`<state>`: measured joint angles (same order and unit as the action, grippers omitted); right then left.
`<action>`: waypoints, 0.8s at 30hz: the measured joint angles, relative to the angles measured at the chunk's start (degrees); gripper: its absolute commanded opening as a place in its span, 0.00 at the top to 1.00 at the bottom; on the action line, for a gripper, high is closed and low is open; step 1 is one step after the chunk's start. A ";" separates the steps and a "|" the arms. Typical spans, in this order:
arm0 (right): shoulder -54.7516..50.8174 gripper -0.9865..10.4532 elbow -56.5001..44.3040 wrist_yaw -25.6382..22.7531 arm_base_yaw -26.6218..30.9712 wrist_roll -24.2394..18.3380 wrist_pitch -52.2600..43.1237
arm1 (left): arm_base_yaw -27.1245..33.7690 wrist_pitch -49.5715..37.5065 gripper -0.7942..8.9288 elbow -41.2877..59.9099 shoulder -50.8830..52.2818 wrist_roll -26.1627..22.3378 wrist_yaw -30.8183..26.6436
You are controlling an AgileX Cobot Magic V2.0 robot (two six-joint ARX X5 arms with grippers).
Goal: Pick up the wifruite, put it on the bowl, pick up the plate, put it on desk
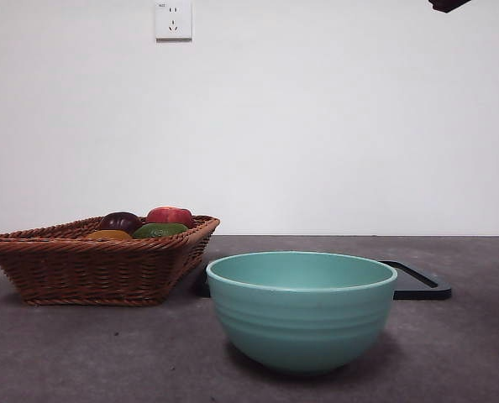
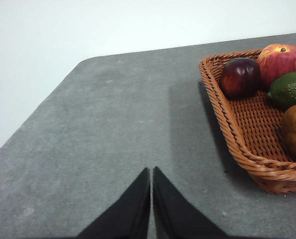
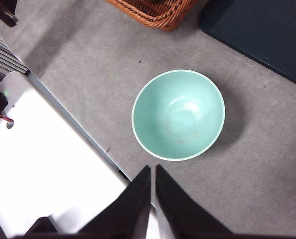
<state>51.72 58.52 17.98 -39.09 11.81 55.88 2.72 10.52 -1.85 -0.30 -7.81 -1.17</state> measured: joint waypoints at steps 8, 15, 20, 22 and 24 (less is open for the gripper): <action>0.00 0.91 0.00 -0.02 0.00 0.00 0.00 | 0.00 0.00 0.91 0.00 0.00 0.02 0.00; 0.00 0.91 0.00 -0.02 0.00 0.00 0.00 | 0.00 0.00 0.91 0.00 0.00 0.02 0.00; 0.00 0.91 0.00 -0.02 0.00 0.00 0.00 | 0.00 0.00 0.91 0.00 0.00 0.02 -0.02; -0.04 0.91 0.00 -0.20 0.15 -0.48 0.00 | 0.00 0.00 0.91 0.00 0.00 0.02 0.00; -0.50 0.91 0.00 -0.90 1.27 -2.14 -0.02 | 0.00 0.00 0.91 0.00 0.00 0.02 -0.02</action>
<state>51.22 58.52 17.08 -37.82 9.67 55.86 2.72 10.52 -1.85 -0.30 -7.79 -1.19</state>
